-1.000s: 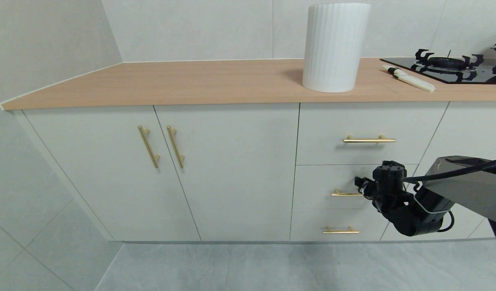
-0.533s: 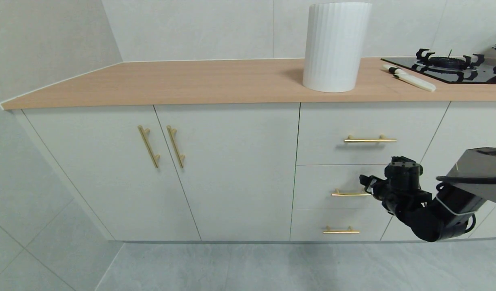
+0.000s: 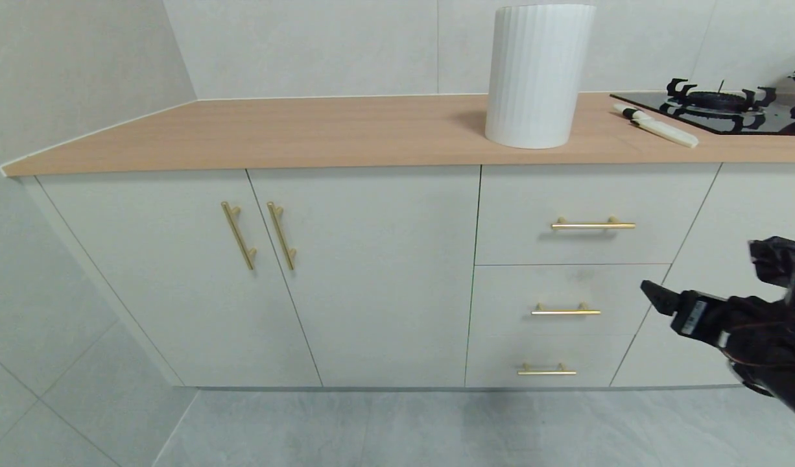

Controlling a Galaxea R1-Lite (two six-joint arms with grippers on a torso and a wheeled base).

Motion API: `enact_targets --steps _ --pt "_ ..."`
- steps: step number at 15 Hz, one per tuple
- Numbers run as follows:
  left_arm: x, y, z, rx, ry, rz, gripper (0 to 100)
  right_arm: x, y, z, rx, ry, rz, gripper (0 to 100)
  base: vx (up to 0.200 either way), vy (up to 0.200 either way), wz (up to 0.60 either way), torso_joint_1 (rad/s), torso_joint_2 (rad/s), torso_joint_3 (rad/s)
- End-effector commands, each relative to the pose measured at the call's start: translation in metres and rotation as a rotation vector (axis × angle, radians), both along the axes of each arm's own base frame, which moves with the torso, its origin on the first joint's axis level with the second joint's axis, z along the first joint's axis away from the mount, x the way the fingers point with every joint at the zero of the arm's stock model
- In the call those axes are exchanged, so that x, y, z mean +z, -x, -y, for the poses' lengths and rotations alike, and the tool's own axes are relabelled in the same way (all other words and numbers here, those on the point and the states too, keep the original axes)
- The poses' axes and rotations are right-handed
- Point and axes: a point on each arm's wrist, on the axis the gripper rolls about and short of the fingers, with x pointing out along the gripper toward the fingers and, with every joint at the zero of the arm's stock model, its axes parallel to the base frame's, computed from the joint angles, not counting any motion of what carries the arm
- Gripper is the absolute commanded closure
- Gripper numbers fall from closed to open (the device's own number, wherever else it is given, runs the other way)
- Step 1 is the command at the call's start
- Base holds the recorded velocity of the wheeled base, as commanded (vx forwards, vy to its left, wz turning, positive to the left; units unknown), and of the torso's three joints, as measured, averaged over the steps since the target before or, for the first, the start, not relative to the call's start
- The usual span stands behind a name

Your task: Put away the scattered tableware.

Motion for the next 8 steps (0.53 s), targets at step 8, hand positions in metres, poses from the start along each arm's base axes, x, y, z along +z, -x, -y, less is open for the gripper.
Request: enact_targets --steps 8 --pt "0.000 0.000 0.000 0.000 0.000 0.000 0 0.027 0.238 0.062 -0.259 0.219 0.151 0 0.000 0.000 0.00 0.000 0.00 0.000"
